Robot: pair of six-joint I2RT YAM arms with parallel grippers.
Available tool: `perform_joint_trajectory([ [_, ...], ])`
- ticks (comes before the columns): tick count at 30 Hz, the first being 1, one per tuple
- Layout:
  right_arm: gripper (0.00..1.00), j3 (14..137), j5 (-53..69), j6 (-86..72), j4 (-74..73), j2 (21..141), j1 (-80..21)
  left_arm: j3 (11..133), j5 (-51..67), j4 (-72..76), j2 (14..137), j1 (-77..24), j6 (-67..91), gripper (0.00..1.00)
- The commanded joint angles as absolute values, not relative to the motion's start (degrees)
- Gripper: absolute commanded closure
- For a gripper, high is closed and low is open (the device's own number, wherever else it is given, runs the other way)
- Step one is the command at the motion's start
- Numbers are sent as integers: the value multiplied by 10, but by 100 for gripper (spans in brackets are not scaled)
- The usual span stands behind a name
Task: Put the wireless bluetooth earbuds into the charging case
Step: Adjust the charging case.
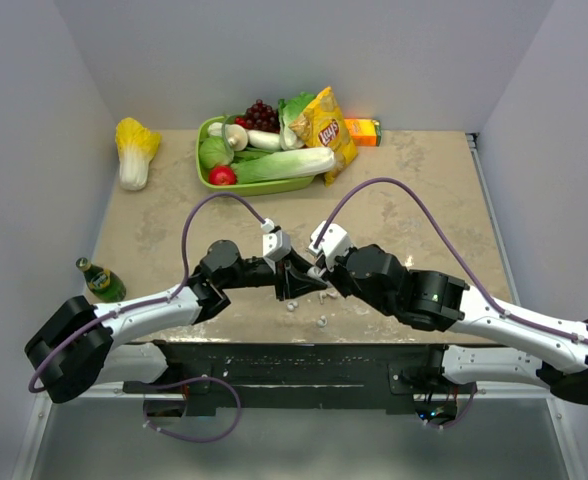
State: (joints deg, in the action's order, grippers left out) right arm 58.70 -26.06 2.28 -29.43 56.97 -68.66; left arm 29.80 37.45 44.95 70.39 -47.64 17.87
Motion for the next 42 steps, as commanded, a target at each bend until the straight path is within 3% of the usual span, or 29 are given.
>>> perform_joint_trajectory([
  [1,100,592,-256,21,-272,565,-691,309,381,488,704,-473,172,78],
  [3,100,592,-256,20,-273,565,-691,308,381,491,701,-473,171,85],
  [7,100,592,-256,20,-273,564,-691,302,373,491,700,-473,171,85],
  [11,100,592,-254,19,-272,562,-691,304,366,488,703,-473,178,49],
  [14,100,593,-253,19,-272,563,-691,305,362,485,706,-473,178,43],
  [20,100,593,-251,20,-269,564,-691,308,363,485,712,-473,178,42],
  [22,100,594,-249,21,-271,566,-691,308,367,484,715,-473,178,45],
  [25,100,596,-249,22,-272,569,-691,314,378,483,722,-473,175,74],
  [32,100,598,-250,22,-274,566,-691,309,379,490,722,-473,175,100],
  [37,100,598,-252,5,-265,559,-692,290,384,531,722,-473,179,100],
  [42,79,601,-277,-47,-250,543,-690,245,357,612,708,-473,194,100],
])
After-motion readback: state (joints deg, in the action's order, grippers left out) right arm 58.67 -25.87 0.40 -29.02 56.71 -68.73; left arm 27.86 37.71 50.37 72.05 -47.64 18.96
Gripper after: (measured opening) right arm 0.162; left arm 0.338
